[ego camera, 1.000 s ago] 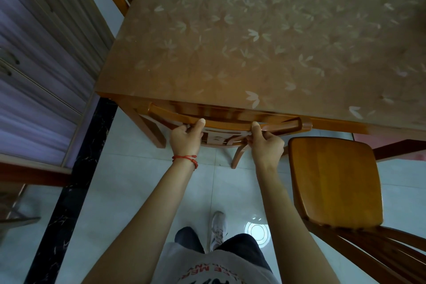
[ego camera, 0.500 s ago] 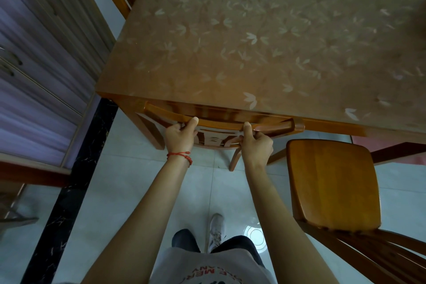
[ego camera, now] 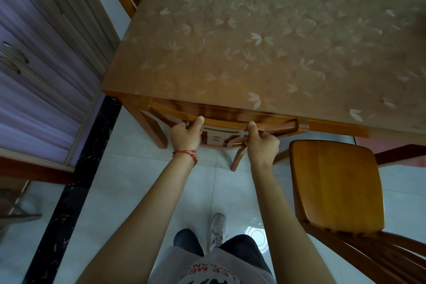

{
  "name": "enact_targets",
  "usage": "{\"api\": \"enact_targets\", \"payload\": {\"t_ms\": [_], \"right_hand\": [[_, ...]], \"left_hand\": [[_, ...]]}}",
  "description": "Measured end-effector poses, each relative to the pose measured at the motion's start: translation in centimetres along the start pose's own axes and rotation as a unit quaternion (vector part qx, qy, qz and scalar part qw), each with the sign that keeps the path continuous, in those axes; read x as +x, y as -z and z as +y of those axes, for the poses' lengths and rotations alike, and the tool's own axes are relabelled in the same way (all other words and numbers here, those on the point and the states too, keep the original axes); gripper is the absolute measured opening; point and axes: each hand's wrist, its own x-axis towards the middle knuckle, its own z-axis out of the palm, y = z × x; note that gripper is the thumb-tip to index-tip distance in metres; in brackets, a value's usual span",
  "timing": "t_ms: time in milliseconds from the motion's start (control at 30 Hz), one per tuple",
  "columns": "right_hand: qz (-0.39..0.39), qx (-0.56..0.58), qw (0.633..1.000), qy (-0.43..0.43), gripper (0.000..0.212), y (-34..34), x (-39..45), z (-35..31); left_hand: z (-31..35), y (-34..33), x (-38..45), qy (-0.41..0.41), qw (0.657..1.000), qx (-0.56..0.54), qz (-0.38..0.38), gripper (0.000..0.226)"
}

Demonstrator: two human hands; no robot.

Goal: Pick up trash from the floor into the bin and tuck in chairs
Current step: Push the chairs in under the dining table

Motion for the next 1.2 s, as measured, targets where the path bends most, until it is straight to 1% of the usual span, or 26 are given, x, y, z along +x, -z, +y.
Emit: {"api": "enact_targets", "payload": {"t_ms": [333,467,600,733,867,967,1067,1133,1200], "right_hand": [[0.001,-0.009,1.0,0.011,0.034,0.3,0.2,0.3],[-0.006,-0.021,1.0,0.013,0.035,0.3,0.0,0.4],[-0.017,-0.027,0.999,0.02,0.035,0.5,-0.6,0.4],[-0.022,-0.041,0.998,0.044,0.03,0.9,-1.5,0.7],[-0.044,-0.058,0.995,0.071,0.027,1.5,-2.8,1.2],[-0.062,-0.075,0.991,0.089,0.027,2.2,-4.1,1.9],[-0.065,-0.103,0.985,0.122,0.022,3.2,-5.7,3.1],[-0.061,-0.129,0.981,0.133,0.03,3.8,-6.8,4.2],[-0.06,-0.171,0.974,0.136,0.044,4.4,-7.8,5.6]], "left_hand": [[0.0,-0.2,-0.4,0.004,1.0,0.023,0.003,0.02],[0.0,-0.1,-0.7,-0.001,1.0,0.031,0.003,0.029],[0.2,0.3,-1.0,-0.016,0.997,0.071,-0.002,0.035],[0.1,1.0,-1.4,-0.029,0.994,0.108,-0.008,0.042],[-0.6,2.0,-2.4,-0.074,0.985,0.156,-0.031,0.043],[-1.2,3.0,-3.2,-0.086,0.981,0.164,-0.052,0.05],[-1.8,4.1,-4.2,-0.114,0.972,0.19,-0.079,0.053],[-2.3,4.9,-5.2,-0.165,0.955,0.233,-0.086,0.052],[-3.0,5.8,-6.1,-0.216,0.93,0.282,-0.096,0.051]]}}
